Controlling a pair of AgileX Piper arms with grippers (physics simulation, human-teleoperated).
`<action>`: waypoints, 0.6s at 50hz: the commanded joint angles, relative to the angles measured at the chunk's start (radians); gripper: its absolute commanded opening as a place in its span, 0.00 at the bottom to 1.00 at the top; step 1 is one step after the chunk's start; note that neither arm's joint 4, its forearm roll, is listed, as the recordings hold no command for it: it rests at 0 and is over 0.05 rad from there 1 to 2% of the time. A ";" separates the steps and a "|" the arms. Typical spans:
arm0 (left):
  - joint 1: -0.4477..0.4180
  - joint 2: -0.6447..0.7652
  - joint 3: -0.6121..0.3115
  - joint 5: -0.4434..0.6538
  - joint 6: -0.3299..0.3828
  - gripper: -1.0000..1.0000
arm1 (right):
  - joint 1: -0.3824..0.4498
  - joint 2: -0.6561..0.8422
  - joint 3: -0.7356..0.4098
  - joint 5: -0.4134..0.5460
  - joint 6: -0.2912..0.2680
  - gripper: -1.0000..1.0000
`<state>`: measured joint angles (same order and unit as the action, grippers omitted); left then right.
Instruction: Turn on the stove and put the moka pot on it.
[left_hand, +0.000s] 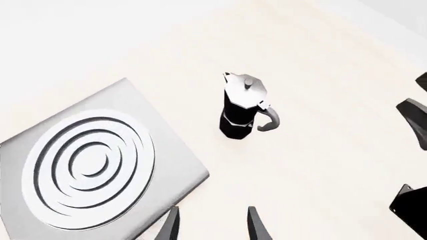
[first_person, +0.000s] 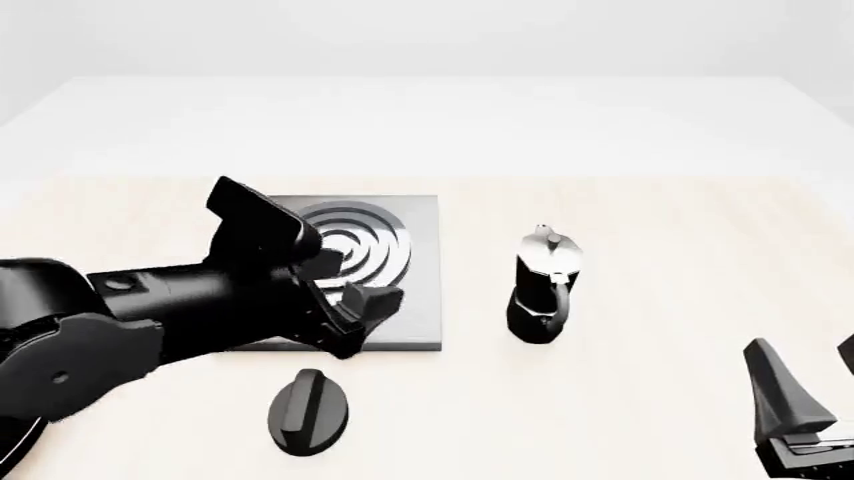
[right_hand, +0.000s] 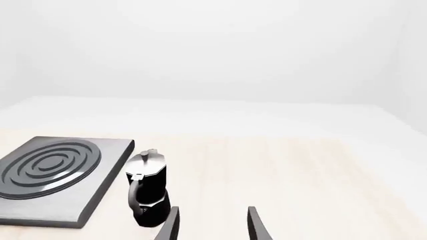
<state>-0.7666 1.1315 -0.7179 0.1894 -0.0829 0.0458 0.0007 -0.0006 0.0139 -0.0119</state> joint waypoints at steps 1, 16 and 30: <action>-0.068 0.117 -0.010 -0.029 -0.073 1.00 | -0.001 0.000 0.000 0.005 0.008 1.00; -0.116 0.189 0.032 -0.077 -0.167 1.00 | -0.010 0.000 0.000 0.011 0.013 1.00; -0.121 0.226 0.085 -0.129 -0.215 1.00 | -0.007 0.000 0.001 0.014 0.017 1.00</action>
<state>-0.8787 1.3292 -0.6635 0.0915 -0.2597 0.0382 0.0003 -0.0002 0.0248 0.0021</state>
